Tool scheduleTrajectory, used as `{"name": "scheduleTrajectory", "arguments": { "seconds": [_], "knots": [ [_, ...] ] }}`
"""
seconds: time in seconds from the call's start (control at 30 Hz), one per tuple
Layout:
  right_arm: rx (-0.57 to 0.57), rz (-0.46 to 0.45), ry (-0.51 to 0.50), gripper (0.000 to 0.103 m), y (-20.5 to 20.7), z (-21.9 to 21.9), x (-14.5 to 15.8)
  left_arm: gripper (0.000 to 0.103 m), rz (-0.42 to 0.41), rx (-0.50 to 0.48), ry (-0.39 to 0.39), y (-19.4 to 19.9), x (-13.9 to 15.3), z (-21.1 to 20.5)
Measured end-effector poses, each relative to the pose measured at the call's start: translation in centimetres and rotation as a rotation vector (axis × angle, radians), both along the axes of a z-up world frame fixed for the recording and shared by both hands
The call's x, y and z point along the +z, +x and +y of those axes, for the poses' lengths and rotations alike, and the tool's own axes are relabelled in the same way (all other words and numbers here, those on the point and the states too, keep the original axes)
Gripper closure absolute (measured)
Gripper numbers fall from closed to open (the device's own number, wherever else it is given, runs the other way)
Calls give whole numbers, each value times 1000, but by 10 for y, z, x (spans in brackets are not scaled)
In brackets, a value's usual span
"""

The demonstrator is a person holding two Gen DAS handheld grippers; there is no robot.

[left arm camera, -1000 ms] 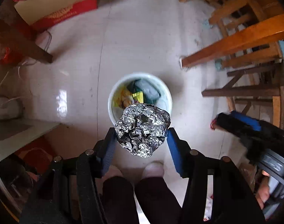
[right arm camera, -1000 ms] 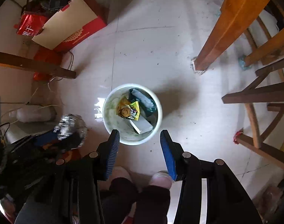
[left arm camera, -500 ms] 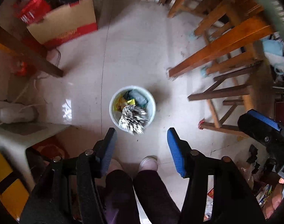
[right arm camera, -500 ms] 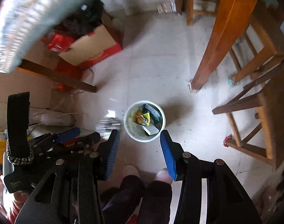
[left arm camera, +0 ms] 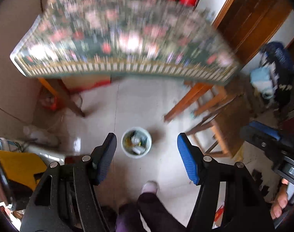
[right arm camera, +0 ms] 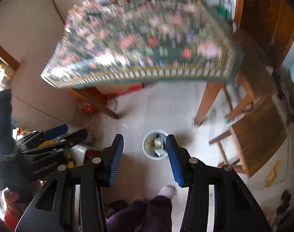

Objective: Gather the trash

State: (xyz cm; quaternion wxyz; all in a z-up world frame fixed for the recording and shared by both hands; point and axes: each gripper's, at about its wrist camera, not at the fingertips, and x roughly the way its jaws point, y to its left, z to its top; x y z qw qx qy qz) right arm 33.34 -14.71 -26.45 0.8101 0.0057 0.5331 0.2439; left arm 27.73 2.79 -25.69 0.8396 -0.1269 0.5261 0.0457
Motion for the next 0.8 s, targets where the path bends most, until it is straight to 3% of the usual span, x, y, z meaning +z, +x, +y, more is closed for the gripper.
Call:
{"name": "scheduleTrajectory", "arguments": {
  "seconds": [0.23, 0.37, 0.5, 0.7, 0.8],
  "knots": [
    [-37, -279, 64, 61, -61, -15, 117, 39, -246, -35, 29, -59, 122, -10],
    [-54, -438, 109, 61, -111, -25, 176, 39, -418, -57, 55, -113, 188, -18],
    [-53, -551, 143, 56, -160, -28, 211, 36, -560, -73, 116, -171, 239, -27],
    [-62, -671, 166, 29, -206, -28, 230, 12, -656, -97, 186, -231, 270, -34],
    [-70, -704, 171, 18, -222, -28, 234, 9, -677, -88, 193, -251, 275, -33]
  ]
}}
